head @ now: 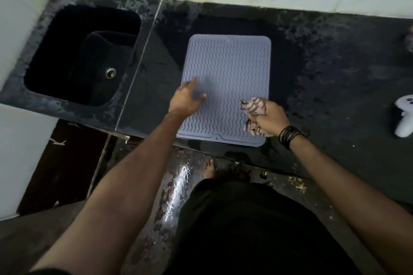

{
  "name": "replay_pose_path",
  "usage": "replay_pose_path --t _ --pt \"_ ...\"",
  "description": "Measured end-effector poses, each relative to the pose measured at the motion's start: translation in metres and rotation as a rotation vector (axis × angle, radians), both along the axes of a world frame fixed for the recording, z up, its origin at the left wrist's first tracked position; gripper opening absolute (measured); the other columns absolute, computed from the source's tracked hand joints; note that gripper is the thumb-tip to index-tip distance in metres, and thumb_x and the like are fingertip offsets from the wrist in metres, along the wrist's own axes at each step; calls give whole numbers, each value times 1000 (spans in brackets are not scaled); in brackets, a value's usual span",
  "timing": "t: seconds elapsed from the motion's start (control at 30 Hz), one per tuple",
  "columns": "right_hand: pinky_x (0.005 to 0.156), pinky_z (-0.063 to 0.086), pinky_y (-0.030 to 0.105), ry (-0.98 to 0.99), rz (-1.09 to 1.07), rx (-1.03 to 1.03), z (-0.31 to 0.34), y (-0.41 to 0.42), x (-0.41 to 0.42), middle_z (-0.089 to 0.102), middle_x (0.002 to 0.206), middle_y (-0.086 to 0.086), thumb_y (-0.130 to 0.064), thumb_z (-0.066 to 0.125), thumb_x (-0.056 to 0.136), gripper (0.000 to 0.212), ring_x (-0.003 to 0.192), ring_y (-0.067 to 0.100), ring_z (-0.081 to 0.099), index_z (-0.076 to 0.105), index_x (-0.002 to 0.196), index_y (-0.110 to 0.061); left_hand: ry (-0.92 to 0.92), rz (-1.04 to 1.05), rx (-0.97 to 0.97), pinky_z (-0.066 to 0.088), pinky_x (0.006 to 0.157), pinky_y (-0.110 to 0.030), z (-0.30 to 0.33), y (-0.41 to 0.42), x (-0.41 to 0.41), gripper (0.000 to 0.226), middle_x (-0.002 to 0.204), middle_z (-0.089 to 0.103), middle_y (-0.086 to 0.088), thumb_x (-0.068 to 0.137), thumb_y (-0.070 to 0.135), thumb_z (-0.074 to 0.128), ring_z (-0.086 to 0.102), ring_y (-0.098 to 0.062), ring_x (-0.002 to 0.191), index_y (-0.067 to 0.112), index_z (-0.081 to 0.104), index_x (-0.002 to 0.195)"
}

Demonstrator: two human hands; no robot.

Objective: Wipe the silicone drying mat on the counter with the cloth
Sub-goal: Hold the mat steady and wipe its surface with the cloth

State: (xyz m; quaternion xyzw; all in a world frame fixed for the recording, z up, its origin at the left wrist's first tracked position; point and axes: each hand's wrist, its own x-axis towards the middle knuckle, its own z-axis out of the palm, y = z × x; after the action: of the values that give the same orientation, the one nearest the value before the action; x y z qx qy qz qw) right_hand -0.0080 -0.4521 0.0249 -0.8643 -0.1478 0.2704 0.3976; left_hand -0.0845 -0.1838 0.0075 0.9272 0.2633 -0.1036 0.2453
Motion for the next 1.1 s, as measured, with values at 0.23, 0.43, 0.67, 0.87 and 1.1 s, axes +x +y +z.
replay_pose_path --t 0.23,0.43,0.67,0.87,1.1 --pt "79 41 18 67 2 19 3 36 -4 67 91 -14 -26 75 80 17 89 4 61 70 97 -26 -16 381 183 43 103 -50 -6 60 -58 73 136 55 -20 85 54 72 48 -40 128 12 52 141" --pt "92 46 33 -209 275 -119 -4 115 -20 58 121 11 -8 63 84 36 111 28 56 60 120 -10 177 382 48 12 121 -54 -24 53 -83 133 166 6 -17 65 69 81 0 -33 155 30 -4 160" --pt "94 37 47 -607 639 -491 -27 150 -69 45 126 7 -21 71 75 59 117 27 45 49 128 -15 260 409 -19 3 121 -57 -39 51 -91 131 166 -20 -13 66 76 74 -21 -28 153 37 -10 159" --pt "93 36 48 -730 930 -411 -35 131 -83 47 122 5 -26 73 72 58 114 26 44 53 125 -16 227 368 -19 -3 121 -58 -45 48 -98 127 166 -24 -12 68 86 61 -22 -28 153 36 -12 159" --pt "98 35 53 -633 567 -510 -28 202 0 46 125 10 -14 71 75 51 120 31 43 55 123 -14 172 384 -55 -7 122 -57 -39 44 -101 128 167 -21 -10 71 81 65 -19 -27 154 32 -12 160"
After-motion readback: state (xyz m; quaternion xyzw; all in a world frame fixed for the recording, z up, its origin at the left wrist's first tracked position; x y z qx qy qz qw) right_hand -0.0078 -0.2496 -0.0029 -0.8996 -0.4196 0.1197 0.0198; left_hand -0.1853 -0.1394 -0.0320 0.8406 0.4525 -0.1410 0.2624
